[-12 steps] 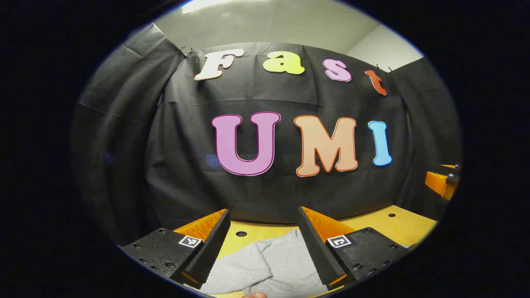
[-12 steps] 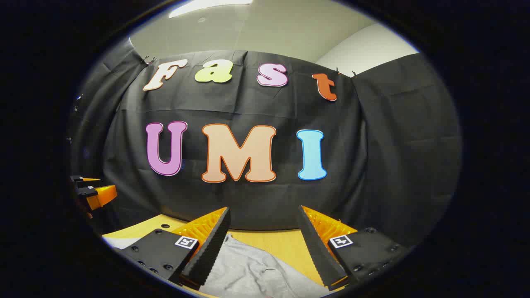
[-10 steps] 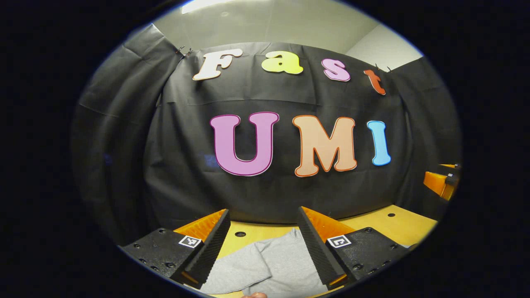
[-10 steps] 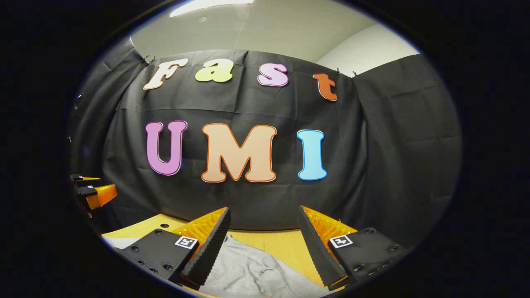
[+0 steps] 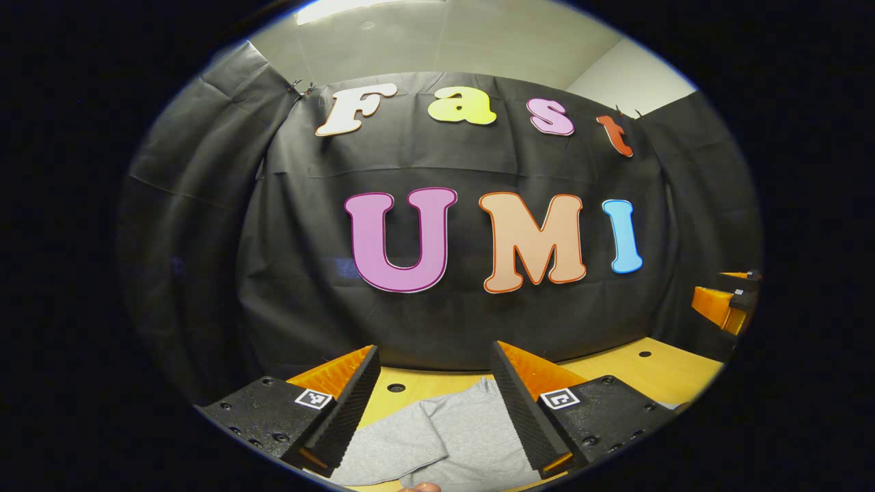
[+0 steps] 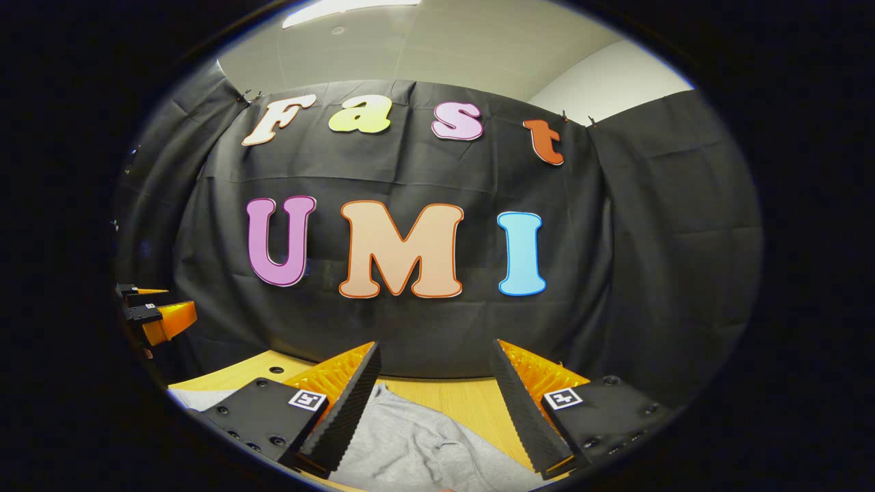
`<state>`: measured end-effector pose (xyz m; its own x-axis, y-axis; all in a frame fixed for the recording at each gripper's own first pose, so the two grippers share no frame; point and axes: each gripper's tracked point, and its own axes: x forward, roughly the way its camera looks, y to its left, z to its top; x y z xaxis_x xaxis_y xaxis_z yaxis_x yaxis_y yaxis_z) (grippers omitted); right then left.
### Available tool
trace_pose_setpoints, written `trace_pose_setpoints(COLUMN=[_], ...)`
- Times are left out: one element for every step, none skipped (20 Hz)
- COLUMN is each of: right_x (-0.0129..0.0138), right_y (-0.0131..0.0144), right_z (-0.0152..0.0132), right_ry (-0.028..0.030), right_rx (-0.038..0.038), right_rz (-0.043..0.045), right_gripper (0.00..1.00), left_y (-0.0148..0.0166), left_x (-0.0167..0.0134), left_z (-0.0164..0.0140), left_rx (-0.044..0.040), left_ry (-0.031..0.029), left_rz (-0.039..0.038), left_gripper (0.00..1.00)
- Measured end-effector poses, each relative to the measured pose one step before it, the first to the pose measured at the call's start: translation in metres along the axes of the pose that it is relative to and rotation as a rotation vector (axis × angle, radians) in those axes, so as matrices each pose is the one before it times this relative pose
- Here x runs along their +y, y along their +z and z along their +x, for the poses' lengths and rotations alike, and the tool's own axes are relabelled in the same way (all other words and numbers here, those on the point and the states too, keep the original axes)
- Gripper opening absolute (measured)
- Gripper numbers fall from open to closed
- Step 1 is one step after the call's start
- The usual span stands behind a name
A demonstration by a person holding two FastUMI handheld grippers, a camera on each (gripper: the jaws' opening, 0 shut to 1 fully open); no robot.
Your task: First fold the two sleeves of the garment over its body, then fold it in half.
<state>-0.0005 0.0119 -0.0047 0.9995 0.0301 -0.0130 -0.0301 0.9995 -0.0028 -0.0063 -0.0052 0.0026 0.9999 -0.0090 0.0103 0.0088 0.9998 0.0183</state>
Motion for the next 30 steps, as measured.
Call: trace_pose_setpoints(right_x=[0.00202,0.00007,-0.00031,0.00001,0.00155,0.00253,0.00049,-0.00096,0.0004,0.00211,0.00061,-0.00012,0.0001,0.00007,-0.00081,-0.00136,-0.00234,-0.00118,-0.00242,-0.00401,-0.00367,-0.00675,-0.00829,-0.01006,-0.01055,-0.01072,-0.01066,-0.00858,-0.00805,-0.00718], right_y=[0.00046,0.00022,0.00105,-0.00025,0.0003,-0.0018,0.00004,0.00047,-0.00067,-0.00073,-0.00028,-0.00147,-0.00027,-0.00169,0.00036,-0.00179,-0.00096,-0.00141,-0.00132,-0.00392,-0.00038,-0.00114,-0.00138,-0.00315,-0.00277,-0.00323,-0.00377,-0.0046,-0.0061,-0.00589], right_z=[-0.00123,-0.00109,-0.0002,-0.00077,-0.00115,-0.00111,-0.00004,0.00054,0.00006,-0.00068,0.0006,-0.00018,0.00096,0.00065,-0.00026,0.00138,0.00076,0.00087,0.00197,0.00068,0.00048,0.0007,0.00121,0.00126,0.00158,-0.00003,0.00136,0.00138,0.00067,0.00107], right_ry=[0.00583,0.00186,-0.00053,0.00002,0.00531,0.00777,0.00083,-0.00108,0.00061,0.00185,0.0002,-0.00092,-0.00174,-0.00115,-0.00182,-0.00346,-0.00272,-0.00156,-0.00006,0.00034,-0.00013,-0.00728,-0.01497,-0.01933,-0.02266,-0.02309,-0.01818,-0.01417,-0.00889,-0.00891], right_rx=[-0.00123,-0.00187,-0.00292,-0.00255,-0.00041,0.00028,0.00042,-0.00023,0.00088,0.00133,0.00161,0.00111,0.00196,0.00261,0.00148,0.00255,0.00359,0.00471,0.00734,0.00661,0.00075,0.00112,0.0021,0.00574,0.00684,0.00777,0.00863,0.01223,0.01762,0.01554], right_rz=[0.00179,-0.00229,-0.00569,-0.00435,-0.0002,0.00178,-0.00152,-0.0017,0.00022,0.00158,0.00101,0.00024,-0.00005,0.00138,0.00198,-0.00008,-0.00121,-0.00541,-0.00934,-0.00837,-0.0021,-0.00052,-0.00263,-0.00317,-0.00516,-0.00869,-0.01009,-0.00869,-0.00942,-0.01132], right_gripper=[0.99,0.99,0.99,0.99,1.0,0.99,0.99,0.99,0.99,1.0,0.99,1.0,0.99,0.99,0.99,1.0,1.0,0.99,0.99,0.99,0.99,0.99,0.99,0.99,0.99,0.99,0.99,0.99,0.99,0.99], left_y=[-0.00057,0.00118,-0.00008,0.00183,0.00018,0.00026,-0.00084,-0.00004,-0.00127,-0.00129,-0.00017,-0.00037,-0.00111,0.00055,-0.00099,-0.00028,-0.00125,-0.00002,-0.00163,-0.00035,-0.00244,-0.00054,-0.00119,-0.00032,0.00038,-0.00066,0.00082,0.001,-0.00136,-0.0014], left_x=[-0.00078,-0.00109,-0.00111,-0.00178,-0.00056,-0.00031,0.00035,0.00026,-0.00045,0.00029,0.00173,0.00148,0.00123,0.00102,0.00056,0.00087,0.00025,0.00022,-0.00057,-0.0016,-0.00157,-0.00268,-0.00133,-0.00167,-0.00212,-0.00103,-0.00094,-0.00066,0.00004,-0.00092], left_z=[-0.00116,-0.00035,-0.00022,-0.0007,-0.0012,0.00056,-0.00041,-0.00033,-0.00088,-0.00021,-0.00092,-0.0002,0.00046,0.00128,0.00052,0.00054,-0.00028,0.0005,-0.00051,0.00133,-0.0001,0.00105,0.00096,0.00067,0.00095,0.00084,0.00055,0.00094,0.00216,0.00153], left_rx=[-0.00187,-0.00384,-0.00335,-0.00505,-0.00415,-0.00294,-0.00077,0.00085,0.00217,0.00036,0.00097,0.00098,0.00077,0.00038,0.00173,0.00105,0.00214,0.00056,0.00156,0.00527,0.0034,0.00197,0.00179,0.00049,-0.00147,-0.00202,-0.00183,0.00004,0.00168,0.0026], left_ry=[0.00012,-0.00105,-0.00258,-0.00347,-0.00028,0.00158,0.00246,0.00176,0.00163,0.00147,0.00257,0.00277,0.00299,0.00215,0.00194,0.0012,-0.00008,-0.00066,-0.00273,-0.00592,-0.00437,-0.0059,-0.00442,-0.0057,-0.00381,-0.00334,-0.0023,-0.00038,-0.00153,-0.00132], left_rz=[0.00682,0.0056,0.00311,0.00009,0.00095,0.00092,-0.00066,-0.00323,-0.003,-0.00183,0.00049,0.00145,0.00018,-0.00098,-0.0004,0.00003,0.00029,-0.00079,-0.00258,-0.00289,-0.00225,-0.00198,-0.00247,-0.00191,0.00044,0.00119,0.00076,0.00106,0.00063,-0.00073], left_gripper=[0.93,0.93,0.93,0.93,0.93,0.94,0.94,0.96,0.97,0.96,0.96,0.96,0.96,0.96,0.96,0.96,0.97,0.97,0.96,0.96,0.96,0.97,0.97,0.96,0.96,0.96,0.96,0.96,0.96,0.96])
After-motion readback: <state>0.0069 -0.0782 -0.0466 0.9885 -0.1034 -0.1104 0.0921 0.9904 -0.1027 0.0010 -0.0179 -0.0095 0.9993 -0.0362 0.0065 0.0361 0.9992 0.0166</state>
